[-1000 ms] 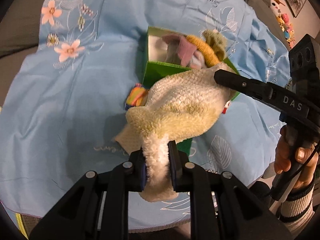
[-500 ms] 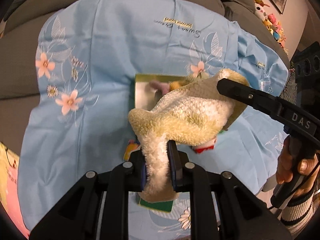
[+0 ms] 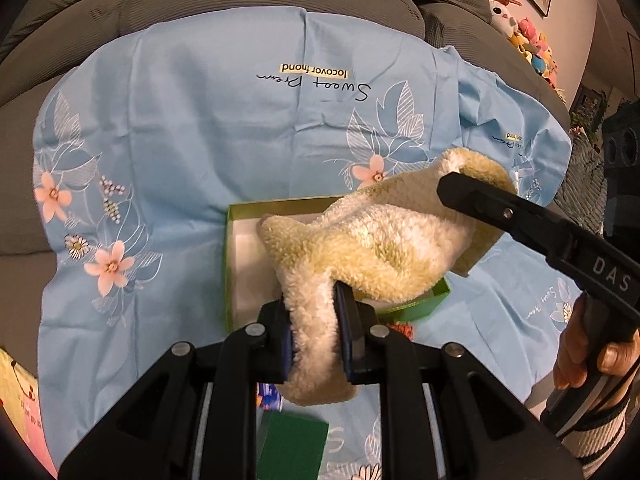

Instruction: Organize soft objects

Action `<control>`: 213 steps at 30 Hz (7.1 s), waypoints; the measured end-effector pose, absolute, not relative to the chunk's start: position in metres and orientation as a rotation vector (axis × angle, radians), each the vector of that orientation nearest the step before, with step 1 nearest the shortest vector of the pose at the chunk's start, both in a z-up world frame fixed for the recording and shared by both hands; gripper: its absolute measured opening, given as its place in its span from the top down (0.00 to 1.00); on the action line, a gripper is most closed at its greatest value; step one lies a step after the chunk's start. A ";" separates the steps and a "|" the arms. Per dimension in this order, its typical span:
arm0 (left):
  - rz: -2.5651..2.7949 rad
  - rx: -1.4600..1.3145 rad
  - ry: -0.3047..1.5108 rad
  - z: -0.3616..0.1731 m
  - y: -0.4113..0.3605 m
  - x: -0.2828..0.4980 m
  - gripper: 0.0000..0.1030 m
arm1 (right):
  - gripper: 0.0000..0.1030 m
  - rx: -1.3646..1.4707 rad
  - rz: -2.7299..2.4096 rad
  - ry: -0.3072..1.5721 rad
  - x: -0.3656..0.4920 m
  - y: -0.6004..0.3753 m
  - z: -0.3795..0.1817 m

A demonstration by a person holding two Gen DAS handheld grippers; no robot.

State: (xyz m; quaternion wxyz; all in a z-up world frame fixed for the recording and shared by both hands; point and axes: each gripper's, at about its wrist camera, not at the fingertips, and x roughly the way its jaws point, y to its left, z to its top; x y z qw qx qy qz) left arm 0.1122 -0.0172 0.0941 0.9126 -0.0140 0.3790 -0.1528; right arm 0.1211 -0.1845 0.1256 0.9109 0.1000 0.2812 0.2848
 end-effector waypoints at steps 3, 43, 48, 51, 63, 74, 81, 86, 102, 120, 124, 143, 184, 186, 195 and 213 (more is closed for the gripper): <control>-0.318 -0.022 0.783 0.094 -0.024 0.124 0.84 | 0.90 0.212 0.577 0.575 0.129 -0.191 0.126; -0.303 0.064 0.858 0.046 -0.058 0.201 0.84 | 0.90 0.227 0.505 0.675 0.203 -0.210 0.071; -0.298 0.075 0.866 0.040 -0.059 0.207 0.84 | 0.90 0.246 0.492 0.709 0.211 -0.216 0.056; -0.293 0.082 0.869 0.037 -0.060 0.209 0.83 | 0.90 0.254 0.487 0.727 0.215 -0.218 0.048; -0.278 0.113 0.875 0.030 -0.063 0.213 0.82 | 0.90 0.258 0.486 0.771 0.224 -0.216 0.031; -0.264 0.118 0.880 0.026 -0.059 0.215 0.81 | 0.89 0.240 0.478 0.813 0.234 -0.207 0.021; -0.246 0.103 0.889 0.025 -0.054 0.215 0.63 | 0.89 0.237 0.458 0.858 0.239 -0.203 0.016; -0.237 0.103 0.887 0.027 -0.052 0.213 0.55 | 0.72 0.232 0.431 0.870 0.238 -0.205 0.016; -0.222 0.067 0.891 0.039 -0.040 0.189 0.25 | 0.46 0.183 0.329 0.805 0.203 -0.225 0.041; -0.215 0.021 0.886 0.049 -0.027 0.117 0.16 | 0.32 0.239 0.343 0.719 0.106 -0.265 0.051; -0.203 0.017 0.899 0.045 -0.026 0.099 0.11 | 0.28 0.228 0.364 0.727 0.082 -0.264 0.043; -0.170 -0.030 0.985 0.015 -0.009 0.038 0.01 | 0.23 0.182 0.465 0.795 0.019 -0.216 0.003; -0.315 -0.047 1.080 -0.052 -0.105 0.138 0.27 | 0.34 0.173 0.549 0.896 0.129 -0.232 -0.073; -0.333 -0.071 1.087 -0.053 -0.104 0.140 0.37 | 0.43 0.187 0.568 0.893 0.135 -0.233 -0.073; -0.392 -0.109 1.088 -0.054 -0.105 0.134 0.49 | 0.47 0.180 0.559 0.893 0.132 -0.232 -0.072; -0.321 -0.103 0.947 0.002 -0.075 0.071 0.50 | 0.48 0.148 0.680 0.723 0.073 -0.198 -0.033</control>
